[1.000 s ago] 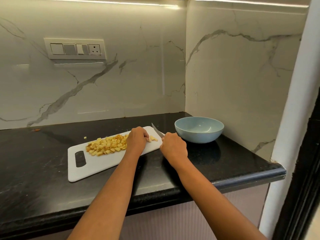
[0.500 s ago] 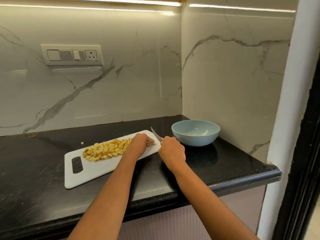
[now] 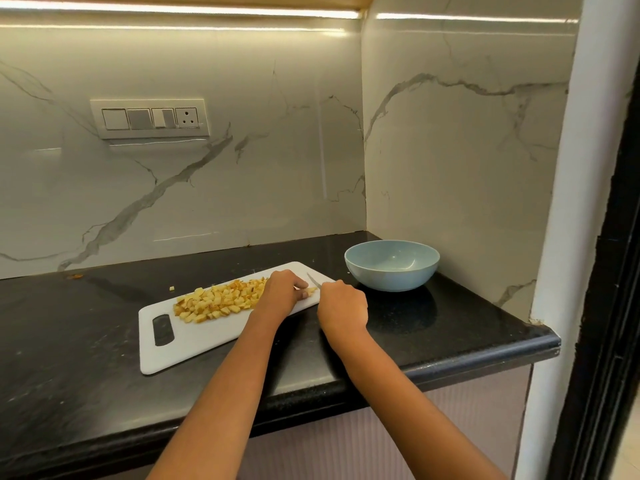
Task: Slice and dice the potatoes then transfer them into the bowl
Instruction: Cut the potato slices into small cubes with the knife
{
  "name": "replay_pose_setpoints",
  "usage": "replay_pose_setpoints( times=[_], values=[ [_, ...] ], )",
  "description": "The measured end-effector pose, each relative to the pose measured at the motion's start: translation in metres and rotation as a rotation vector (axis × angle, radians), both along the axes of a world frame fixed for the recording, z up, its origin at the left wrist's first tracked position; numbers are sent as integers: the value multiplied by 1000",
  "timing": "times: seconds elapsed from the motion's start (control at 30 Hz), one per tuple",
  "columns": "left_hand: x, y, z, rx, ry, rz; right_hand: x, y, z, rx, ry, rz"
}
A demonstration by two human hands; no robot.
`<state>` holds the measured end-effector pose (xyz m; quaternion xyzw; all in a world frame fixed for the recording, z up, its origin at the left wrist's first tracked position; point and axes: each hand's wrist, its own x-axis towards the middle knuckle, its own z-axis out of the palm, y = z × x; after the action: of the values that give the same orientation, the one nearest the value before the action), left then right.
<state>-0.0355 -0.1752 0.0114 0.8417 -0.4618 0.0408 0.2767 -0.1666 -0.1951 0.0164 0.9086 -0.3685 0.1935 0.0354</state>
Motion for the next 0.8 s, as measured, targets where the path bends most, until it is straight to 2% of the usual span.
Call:
replay_pose_setpoints(
  times=[0.1,0.4,0.6,0.8],
  values=[
    [1,0,-2,30,-28,-6,1,2,1,-5,13,50],
    [2,4,7,89,29,4,-5,6,2,91,-61,13],
    [-2,10,2,-74,50,-21,-9,11,1,129,-83,41],
    [-1,7,3,-57,35,3,-9,13,1,111,-62,54]
  ],
)
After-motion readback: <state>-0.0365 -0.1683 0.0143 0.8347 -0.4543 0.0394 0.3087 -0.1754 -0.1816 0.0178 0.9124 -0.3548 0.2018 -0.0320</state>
